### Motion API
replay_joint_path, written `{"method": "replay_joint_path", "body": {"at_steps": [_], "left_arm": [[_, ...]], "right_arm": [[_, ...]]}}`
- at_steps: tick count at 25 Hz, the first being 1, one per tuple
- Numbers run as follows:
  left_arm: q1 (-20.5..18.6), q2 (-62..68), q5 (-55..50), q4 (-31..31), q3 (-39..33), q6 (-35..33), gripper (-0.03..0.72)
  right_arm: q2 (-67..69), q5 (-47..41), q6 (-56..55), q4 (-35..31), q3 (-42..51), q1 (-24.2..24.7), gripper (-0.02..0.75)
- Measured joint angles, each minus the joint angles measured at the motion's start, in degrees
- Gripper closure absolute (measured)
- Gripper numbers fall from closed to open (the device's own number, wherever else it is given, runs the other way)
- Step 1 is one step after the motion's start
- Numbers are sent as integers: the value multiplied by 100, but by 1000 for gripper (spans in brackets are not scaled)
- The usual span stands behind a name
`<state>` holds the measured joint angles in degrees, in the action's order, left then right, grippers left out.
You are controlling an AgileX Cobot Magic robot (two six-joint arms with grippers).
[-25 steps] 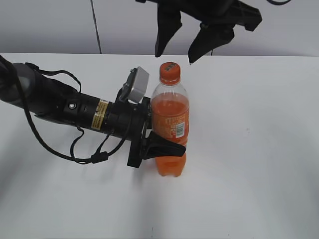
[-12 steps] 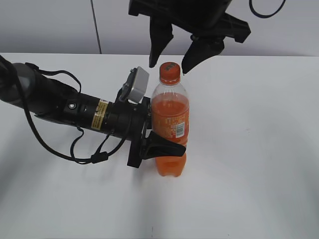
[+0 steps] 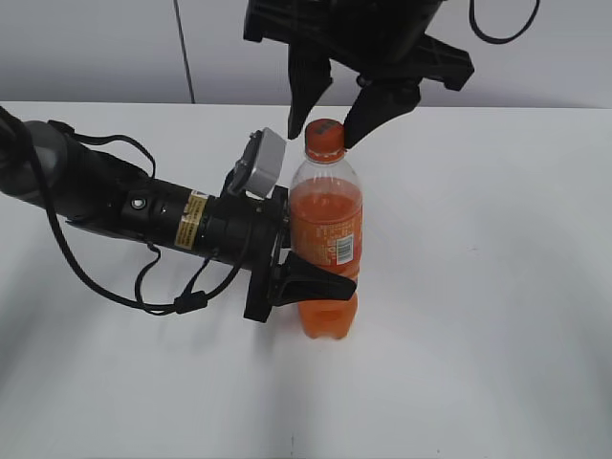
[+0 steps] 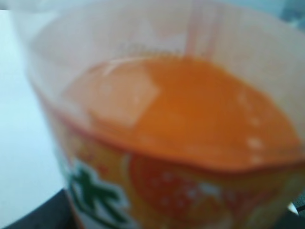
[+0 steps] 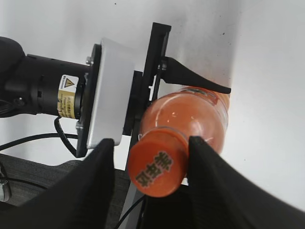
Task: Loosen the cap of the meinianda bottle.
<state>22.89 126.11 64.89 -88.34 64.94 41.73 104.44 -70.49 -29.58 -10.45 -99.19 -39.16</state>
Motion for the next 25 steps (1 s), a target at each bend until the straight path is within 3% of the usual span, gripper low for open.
{"method": "replay_joint_path", "body": {"at_steps": [8, 16, 25], "left_arm": [[0, 0, 0, 1, 0, 16, 276], [0, 0, 0, 1, 0, 16, 276], [0, 0, 6, 1, 0, 3, 276]], "right_arm": [[0, -16, 0, 60, 0, 0, 447], [0, -22, 175, 64, 0, 0, 456], [0, -17, 2339, 10, 0, 0, 456]]}}
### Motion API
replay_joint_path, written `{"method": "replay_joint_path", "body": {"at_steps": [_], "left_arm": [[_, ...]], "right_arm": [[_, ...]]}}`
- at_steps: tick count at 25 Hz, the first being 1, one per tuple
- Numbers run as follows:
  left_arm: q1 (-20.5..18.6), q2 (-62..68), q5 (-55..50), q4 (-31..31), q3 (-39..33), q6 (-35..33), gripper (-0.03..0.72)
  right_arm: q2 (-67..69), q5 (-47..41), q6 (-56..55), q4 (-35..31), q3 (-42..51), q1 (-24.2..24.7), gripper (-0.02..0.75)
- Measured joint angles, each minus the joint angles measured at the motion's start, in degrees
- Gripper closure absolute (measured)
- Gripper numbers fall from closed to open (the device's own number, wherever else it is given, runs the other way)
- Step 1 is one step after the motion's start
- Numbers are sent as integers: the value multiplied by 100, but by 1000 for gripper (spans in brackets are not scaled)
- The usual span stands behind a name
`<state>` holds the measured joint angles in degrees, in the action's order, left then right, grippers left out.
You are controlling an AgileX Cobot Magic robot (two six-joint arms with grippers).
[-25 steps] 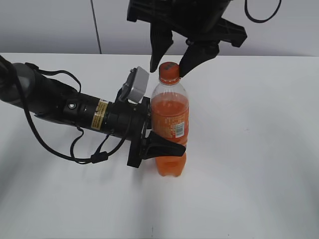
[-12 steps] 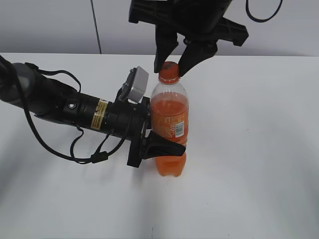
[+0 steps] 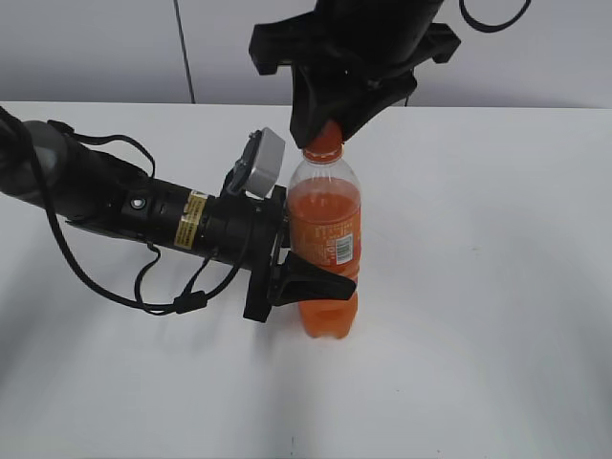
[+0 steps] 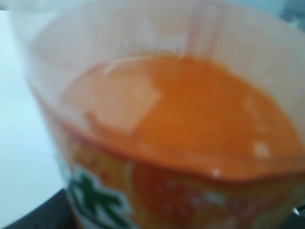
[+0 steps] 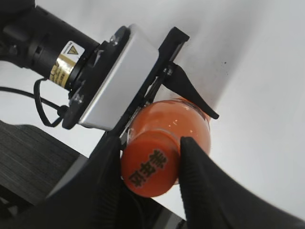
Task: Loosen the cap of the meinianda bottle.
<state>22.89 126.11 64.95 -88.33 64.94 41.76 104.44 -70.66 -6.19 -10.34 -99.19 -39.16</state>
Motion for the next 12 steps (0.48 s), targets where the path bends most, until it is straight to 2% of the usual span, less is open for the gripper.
{"method": "replay_joint_path", "body": {"at_steps": [12], "left_arm": [[0, 0, -5, 0, 0, -5, 276]], "right_arm": [[5, 0, 3197, -10, 17, 0, 460]]}}
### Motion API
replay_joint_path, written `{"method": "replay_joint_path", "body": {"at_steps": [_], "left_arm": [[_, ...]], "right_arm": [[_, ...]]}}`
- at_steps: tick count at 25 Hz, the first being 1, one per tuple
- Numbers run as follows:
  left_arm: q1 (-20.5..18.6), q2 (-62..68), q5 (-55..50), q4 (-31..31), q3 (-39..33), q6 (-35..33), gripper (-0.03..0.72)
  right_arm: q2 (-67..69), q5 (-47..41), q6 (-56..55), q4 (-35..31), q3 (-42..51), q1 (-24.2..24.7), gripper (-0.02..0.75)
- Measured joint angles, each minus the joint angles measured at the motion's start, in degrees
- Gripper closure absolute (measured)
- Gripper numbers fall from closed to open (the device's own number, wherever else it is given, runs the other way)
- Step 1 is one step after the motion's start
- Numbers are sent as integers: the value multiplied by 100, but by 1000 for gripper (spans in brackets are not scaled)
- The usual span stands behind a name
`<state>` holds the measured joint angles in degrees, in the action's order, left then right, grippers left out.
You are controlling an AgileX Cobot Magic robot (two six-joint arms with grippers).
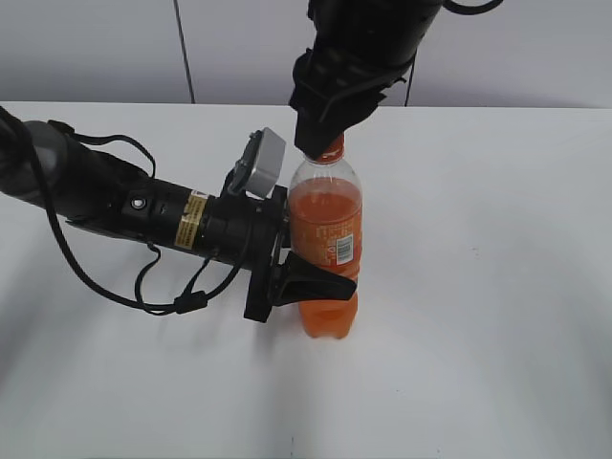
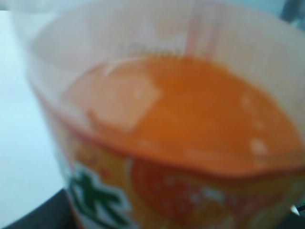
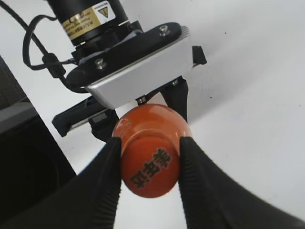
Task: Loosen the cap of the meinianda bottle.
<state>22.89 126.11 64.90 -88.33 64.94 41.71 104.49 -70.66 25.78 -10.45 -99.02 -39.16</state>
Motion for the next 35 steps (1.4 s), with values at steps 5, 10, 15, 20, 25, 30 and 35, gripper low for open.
{"method": "replay_joint_path", "body": {"at_steps": [5, 10, 15, 20, 25, 30, 35], "left_arm": [[0, 0, 0, -5, 0, 0, 276], [0, 0, 0, -54, 0, 0, 276], [0, 0, 0, -78, 6, 0, 276], [0, 0, 0, -81, 6, 0, 276], [0, 0, 0, -81, 6, 0, 276], [0, 0, 0, -81, 6, 0, 276], [0, 0, 0, -81, 6, 0, 276]], "right_arm": [[0, 0, 1130, 0, 0, 0, 461], [0, -5, 2384, -6, 0, 0, 461], [0, -23, 3742, -12, 0, 0, 461], [0, -27, 4451, -16, 0, 0, 461], [0, -27, 4759, -18, 0, 0, 461], [0, -27, 4784, -18, 0, 0, 461], [0, -27, 4761, -18, 0, 0, 461]]}}
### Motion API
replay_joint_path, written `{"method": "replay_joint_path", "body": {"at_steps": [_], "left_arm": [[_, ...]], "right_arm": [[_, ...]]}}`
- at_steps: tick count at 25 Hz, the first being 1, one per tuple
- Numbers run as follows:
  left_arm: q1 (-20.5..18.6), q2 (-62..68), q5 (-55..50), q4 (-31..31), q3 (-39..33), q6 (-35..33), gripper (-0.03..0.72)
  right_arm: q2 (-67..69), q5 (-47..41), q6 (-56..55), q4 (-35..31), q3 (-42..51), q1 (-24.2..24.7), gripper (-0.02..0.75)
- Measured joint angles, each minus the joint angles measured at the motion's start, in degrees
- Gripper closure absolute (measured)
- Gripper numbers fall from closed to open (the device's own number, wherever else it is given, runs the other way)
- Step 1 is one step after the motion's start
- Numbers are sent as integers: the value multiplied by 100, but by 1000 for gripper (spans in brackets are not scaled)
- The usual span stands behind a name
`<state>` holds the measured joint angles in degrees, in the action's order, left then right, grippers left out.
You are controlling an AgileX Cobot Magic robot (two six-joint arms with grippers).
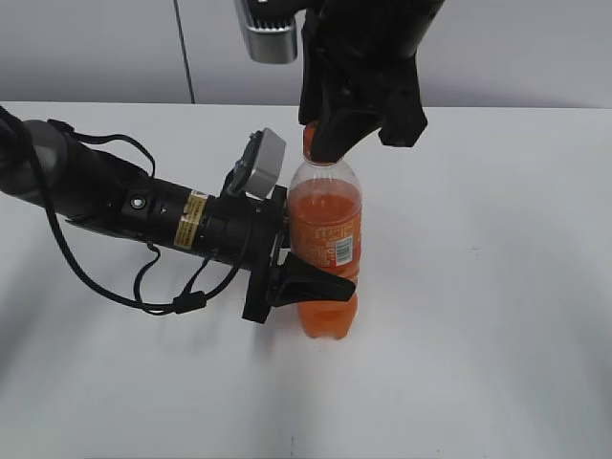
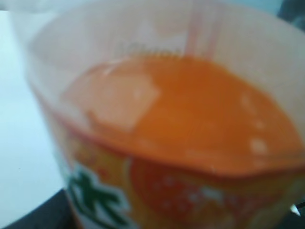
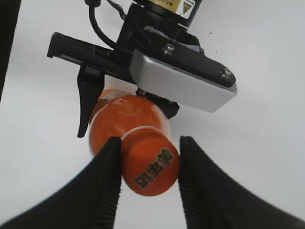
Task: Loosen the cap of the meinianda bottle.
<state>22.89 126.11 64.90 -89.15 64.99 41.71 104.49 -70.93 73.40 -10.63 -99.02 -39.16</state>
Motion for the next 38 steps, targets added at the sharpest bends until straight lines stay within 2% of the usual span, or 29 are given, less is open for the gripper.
{"method": "replay_joint_path", "body": {"at_steps": [16, 27, 32, 38], "left_arm": [[0, 0, 0, 0, 0, 0, 276], [0, 0, 5, -7, 0, 5, 276], [0, -4, 11, -27, 0, 0, 276], [0, -6, 11, -49, 0, 0, 276]], "right_arm": [[0, 0, -100, 0, 0, 0, 453], [0, 5, -172, 17, 0, 0, 407], [0, 39, -293, 23, 0, 0, 340], [0, 39, -461, 30, 0, 0, 328]]}}
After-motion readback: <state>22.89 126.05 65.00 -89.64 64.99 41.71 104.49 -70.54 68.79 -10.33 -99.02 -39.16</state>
